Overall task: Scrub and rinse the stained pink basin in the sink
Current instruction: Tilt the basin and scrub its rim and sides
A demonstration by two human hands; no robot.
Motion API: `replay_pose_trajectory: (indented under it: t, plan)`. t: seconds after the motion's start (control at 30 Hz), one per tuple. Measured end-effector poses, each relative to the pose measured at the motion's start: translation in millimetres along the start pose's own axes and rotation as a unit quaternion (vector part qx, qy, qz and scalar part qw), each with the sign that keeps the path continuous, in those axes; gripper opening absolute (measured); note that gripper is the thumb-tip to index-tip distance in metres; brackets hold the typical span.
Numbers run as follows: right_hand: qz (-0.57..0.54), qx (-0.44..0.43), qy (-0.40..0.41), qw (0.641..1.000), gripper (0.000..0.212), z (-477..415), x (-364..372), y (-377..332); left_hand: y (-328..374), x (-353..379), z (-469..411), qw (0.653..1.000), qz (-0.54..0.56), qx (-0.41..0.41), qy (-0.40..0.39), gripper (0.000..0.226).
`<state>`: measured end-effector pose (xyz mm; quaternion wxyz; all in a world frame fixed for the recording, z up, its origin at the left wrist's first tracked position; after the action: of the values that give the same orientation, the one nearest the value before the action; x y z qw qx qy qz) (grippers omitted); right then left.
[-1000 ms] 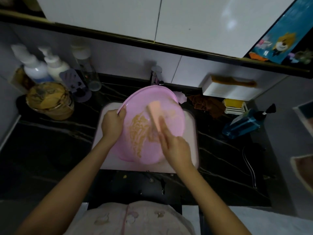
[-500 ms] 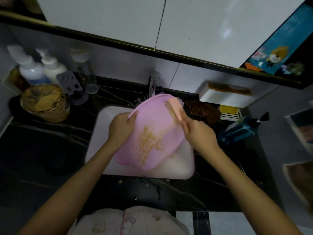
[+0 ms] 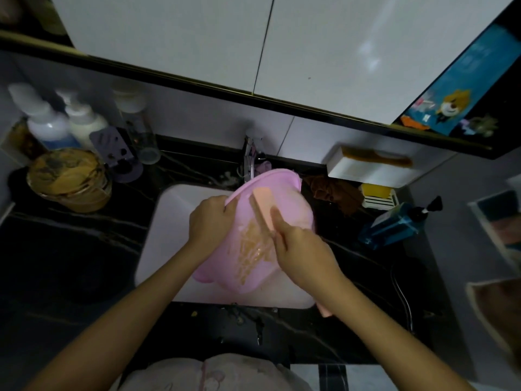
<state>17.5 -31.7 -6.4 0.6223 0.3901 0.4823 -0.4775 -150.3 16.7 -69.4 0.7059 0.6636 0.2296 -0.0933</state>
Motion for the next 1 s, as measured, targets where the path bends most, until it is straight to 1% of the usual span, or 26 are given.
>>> replay_pose_trajectory:
  t: [0.03, 0.07, 0.1, 0.13, 0.17, 0.2, 0.27, 0.3, 0.33, 0.37, 0.4, 0.43, 0.47, 0.5, 0.53, 0.57, 0.6, 0.63, 0.67, 0.7, 0.77, 0.8, 0.87, 0.93, 0.97, 1.0]
  plan:
    - [0.022, 0.011, -0.008, 1.0, 0.05, -6.4, -2.1, 6.6, 0.9, 0.6, 2.4, 1.0, 0.0, 0.001, 0.0, 0.046]
    - [0.031, 0.07, -0.019, 0.997, 0.048, -23.3, -1.7, 29.4, 3.8, 2.9, 4.3, 1.0, -0.004, 0.003, -0.004, 0.045]
    - [0.013, 0.138, -0.029, 0.99, 0.045, -35.0, -3.8, 51.7, 7.1, 6.3, 7.3, 1.0, -0.012, 0.004, -0.011, 0.043]
    - [-0.005, 0.181, -0.035, 0.983, 0.043, -40.1, -6.6, 60.6, 9.6, 8.5, 9.3, 1.0, -0.016, 0.004, -0.012, 0.041]
    - [-0.013, 0.19, -0.031, 0.981, 0.042, -40.2, -7.1, 56.0, 10.6, 9.5, 10.5, 1.0, -0.019, 0.004, -0.011, 0.04]
    - [-0.014, 0.164, -0.028, 0.986, 0.045, -34.2, -4.6, 39.8, 10.3, 9.4, 10.6, 1.0, -0.022, 0.001, -0.008, 0.041]
    - [-0.013, 0.046, -0.032, 0.998, 0.055, -5.0, 5.4, -10.7, 6.2, 5.6, 7.5, 1.0, -0.018, -0.006, -0.002, 0.044]
    - [-0.009, 0.008, -0.032, 0.999, 0.056, 6.6, 10.1, -20.8, 3.4, 3.1, 5.2, 1.0, -0.013, -0.01, 0.001, 0.045]
    - [-0.003, 0.019, -0.035, 0.999, 0.054, 5.8, 11.2, -10.4, 1.8, 1.6, 3.9, 1.0, -0.01, -0.011, 0.0, 0.045]
    - [-0.002, 0.072, -0.044, 0.996, 0.05, -7.1, 11.8, 13.5, 1.5, 0.7, 4.7, 1.0, -0.009, -0.011, -0.001, 0.045]
    - [-0.017, 0.144, -0.051, 0.988, 0.046, -22.9, 9.6, 44.8, 2.1, 1.2, 5.5, 1.0, -0.01, -0.007, -0.001, 0.045]
    - [-0.029, 0.195, -0.054, 0.979, 0.043, -30.5, 3.2, 64.7, 3.3, 2.1, 8.0, 1.0, -0.011, -0.002, -0.003, 0.044]
    - [-0.03, 0.213, -0.044, 0.976, 0.041, -32.6, -0.8, 70.3, 3.8, 3.3, 9.2, 1.0, -0.009, 0.001, -0.004, 0.043]
    - [-0.022, 0.199, -0.032, 0.979, 0.041, -27.2, -4.1, 63.9, 3.2, 3.2, 10.9, 1.0, -0.008, 0.002, -0.003, 0.043]
    - [-0.007, 0.156, -0.01, 0.988, 0.044, -19.0, -3.6, 47.6, 0.5, 0.9, 11.5, 1.0, -0.007, 0.0, 0.001, 0.044]
    - [0.008, 0.082, 0.01, 0.997, 0.047, -5.7, -3.0, 22.9, -3.4, -3.4, 10.7, 1.0, -0.005, -0.006, 0.008, 0.045]
    - [0.026, 0.011, 0.013, 1.0, 0.05, 10.0, -1.5, 3.3, -8.0, -7.7, 10.6, 1.0, 0.001, -0.011, 0.013, 0.046]
    - [0.059, -0.025, 0.002, 0.998, 0.052, 16.0, 0.8, 2.4, -11.0, -11.9, 9.6, 1.0, 0.007, -0.012, 0.018, 0.047]
    - [0.084, -0.016, -0.008, 0.996, 0.051, 10.2, 3.4, 18.9, -13.7, -14.6, 10.9, 1.0, 0.01, -0.007, 0.016, 0.048]
    - [0.08, 0.03, -0.02, 0.996, 0.049, -6.5, 4.0, 47.6, -14.6, -16.7, 12.3, 1.0, 0.009, -0.001, 0.016, 0.049]
    - [0.005, 0.114, -0.032, 0.993, 0.047, -26.7, 1.1, 82.9, -14.1, -19.0, 16.8, 1.0, 0.004, 0.011, 0.016, 0.05]
    - [-0.025, 0.123, -0.028, 0.992, 0.047, -26.5, 1.6, 84.2, -12.7, -18.4, 18.4, 1.0, 0.002, 0.016, 0.014, 0.05]
    - [-0.052, 0.059, 0.009, 0.997, 0.046, -16.2, 3.2, 55.0, -13.4, -19.4, 19.5, 1.0, 0.004, 0.014, 0.02, 0.05]
    - [-0.057, -0.029, 0.018, 0.998, 0.047, 1.7, 6.1, 26.9, -14.9, -20.4, 18.5, 1.0, 0.005, 0.007, 0.028, 0.05]
    - [-0.03, -0.042, 0.011, 0.999, 0.047, 2.1, 7.2, 29.6, -14.1, -19.7, 17.7, 1.0, 0.005, 0.008, 0.026, 0.05]
    - [-0.012, -0.013, 0.01, 1.0, 0.048, -6.8, 5.9, 44.9, -12.8, -18.1, 16.9, 1.0, 0.006, 0.009, 0.023, 0.05]
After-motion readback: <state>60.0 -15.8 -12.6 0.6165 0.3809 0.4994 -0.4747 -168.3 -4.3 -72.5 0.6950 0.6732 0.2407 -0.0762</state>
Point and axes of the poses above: each hand's wrist, its own z-axis away from the middle knuckle, its own x-axis out of the palm, y = z × x, the point moved 8 cm from there along -z, towards the middle knuckle, and after that the axes turned 15 degrees about z, right-handed, at the moved point
